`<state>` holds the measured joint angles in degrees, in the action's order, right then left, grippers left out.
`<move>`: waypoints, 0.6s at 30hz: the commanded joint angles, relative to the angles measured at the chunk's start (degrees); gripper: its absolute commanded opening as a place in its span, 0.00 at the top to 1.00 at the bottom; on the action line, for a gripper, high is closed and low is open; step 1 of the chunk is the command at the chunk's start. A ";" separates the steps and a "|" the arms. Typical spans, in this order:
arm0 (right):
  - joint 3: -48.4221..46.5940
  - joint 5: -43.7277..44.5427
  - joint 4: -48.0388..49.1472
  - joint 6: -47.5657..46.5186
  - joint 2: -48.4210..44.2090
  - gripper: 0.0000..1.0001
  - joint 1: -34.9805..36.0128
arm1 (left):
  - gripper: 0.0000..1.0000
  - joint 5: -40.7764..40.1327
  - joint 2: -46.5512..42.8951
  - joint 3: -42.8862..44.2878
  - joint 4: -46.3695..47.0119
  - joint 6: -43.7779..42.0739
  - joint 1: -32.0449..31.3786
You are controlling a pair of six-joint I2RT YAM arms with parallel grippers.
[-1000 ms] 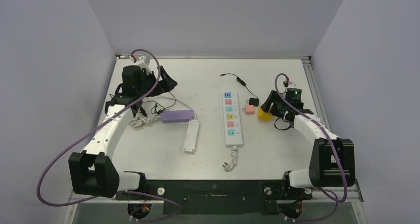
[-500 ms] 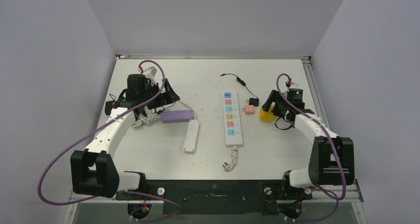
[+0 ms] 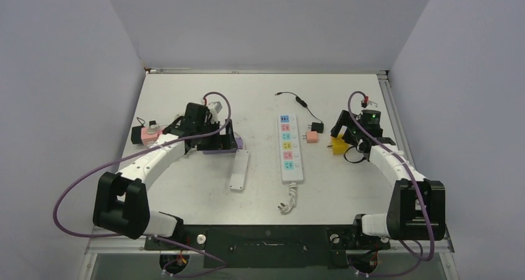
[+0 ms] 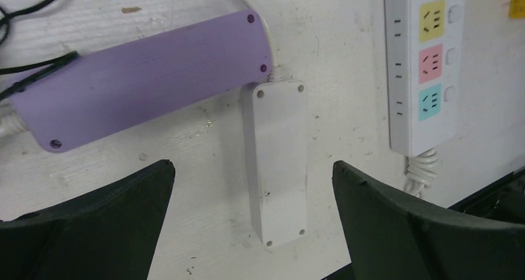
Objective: Pull the plug off the socket
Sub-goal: Place the plug at the center of the board, then move the socket to the center of the board.
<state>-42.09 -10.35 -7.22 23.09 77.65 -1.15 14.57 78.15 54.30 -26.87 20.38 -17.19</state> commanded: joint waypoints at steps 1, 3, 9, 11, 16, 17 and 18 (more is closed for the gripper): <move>-0.44 6.70 0.00 -0.88 -6.04 0.10 0.40 | 0.03 -0.84 4.59 2.63 -2.64 -2.13 -2.28; -0.08 8.92 -0.43 -1.28 -8.32 0.10 0.80 | 0.03 -2.43 6.50 3.26 -3.75 -2.63 -3.35; 0.51 9.83 -1.13 -1.91 -13.00 0.10 4.27 | 0.03 -2.10 9.59 3.29 -4.13 -2.53 -6.37; 0.38 10.08 -1.64 -2.09 -13.59 0.10 4.99 | 0.03 -0.97 10.31 3.00 -3.27 -2.21 -7.87; 0.21 10.09 -2.00 -2.00 -14.14 0.10 6.29 | 0.03 -0.17 13.77 3.65 -3.21 -1.74 -11.50; 0.17 10.09 -1.94 -2.02 -14.18 0.10 6.40 | 0.03 -0.03 14.39 3.85 -3.13 -1.37 -12.03; 0.09 10.02 -1.81 -1.98 -14.10 0.10 6.46 | 0.03 0.02 14.88 4.02 -2.77 -0.90 -12.66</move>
<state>-42.09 -2.00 -9.56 21.58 64.77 4.78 13.08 91.07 55.61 -30.61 18.83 -27.97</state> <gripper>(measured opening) 0.900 0.971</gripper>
